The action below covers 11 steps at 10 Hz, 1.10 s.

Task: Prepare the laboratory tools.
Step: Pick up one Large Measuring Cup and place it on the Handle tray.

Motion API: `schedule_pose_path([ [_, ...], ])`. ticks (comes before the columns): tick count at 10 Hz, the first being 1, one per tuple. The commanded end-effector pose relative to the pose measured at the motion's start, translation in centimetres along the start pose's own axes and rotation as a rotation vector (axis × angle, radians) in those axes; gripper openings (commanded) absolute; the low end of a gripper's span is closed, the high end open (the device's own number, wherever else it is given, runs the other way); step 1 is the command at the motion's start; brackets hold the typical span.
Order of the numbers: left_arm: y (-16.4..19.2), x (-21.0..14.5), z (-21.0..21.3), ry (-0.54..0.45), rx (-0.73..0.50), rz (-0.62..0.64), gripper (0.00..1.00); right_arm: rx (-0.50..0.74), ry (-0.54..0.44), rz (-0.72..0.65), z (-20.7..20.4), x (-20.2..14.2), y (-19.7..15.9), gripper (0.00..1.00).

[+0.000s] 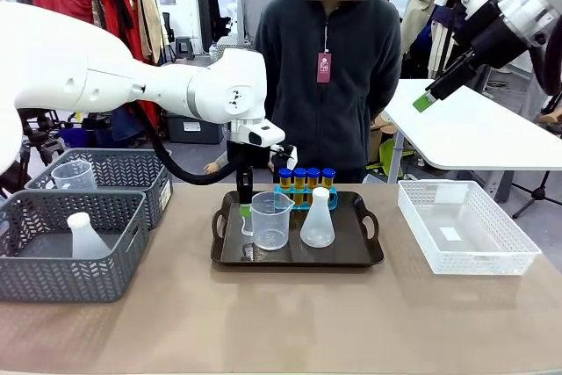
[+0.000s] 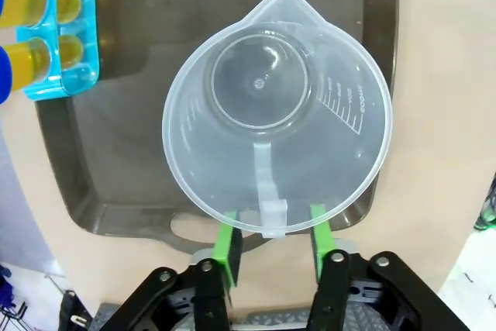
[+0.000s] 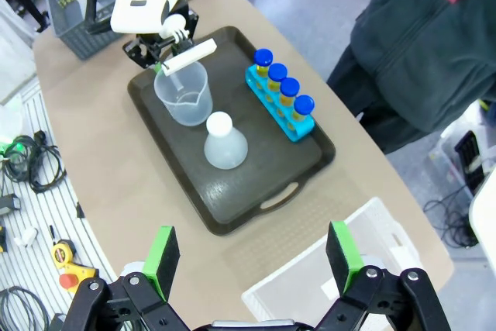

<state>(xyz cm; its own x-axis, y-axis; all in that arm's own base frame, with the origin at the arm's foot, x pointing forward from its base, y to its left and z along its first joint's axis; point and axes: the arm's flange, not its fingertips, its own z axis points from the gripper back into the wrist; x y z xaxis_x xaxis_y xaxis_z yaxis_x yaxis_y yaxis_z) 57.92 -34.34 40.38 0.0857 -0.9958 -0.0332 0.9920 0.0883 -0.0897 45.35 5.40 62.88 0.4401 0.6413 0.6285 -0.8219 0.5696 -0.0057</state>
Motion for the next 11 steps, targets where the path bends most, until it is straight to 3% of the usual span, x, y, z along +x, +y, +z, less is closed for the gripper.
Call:
schedule_pose_path([
  [1,-0.1,-1.1,0.4,-0.02,0.018,-0.023,1.0,0.012,-0.015,0.002,0.1,0.0,0.0,1.0],
  [6,-2.0,-3.0,4.8,-0.065,0.072,-0.036,1.0,0.012,-0.015,0.002,0.1,0.0,0.0,1.0],
  [11,-3.1,-5.3,8.9,-0.081,0.162,0.049,1.0,0.012,-0.015,0.002,0.1,0.0,0.0,1.0],
])
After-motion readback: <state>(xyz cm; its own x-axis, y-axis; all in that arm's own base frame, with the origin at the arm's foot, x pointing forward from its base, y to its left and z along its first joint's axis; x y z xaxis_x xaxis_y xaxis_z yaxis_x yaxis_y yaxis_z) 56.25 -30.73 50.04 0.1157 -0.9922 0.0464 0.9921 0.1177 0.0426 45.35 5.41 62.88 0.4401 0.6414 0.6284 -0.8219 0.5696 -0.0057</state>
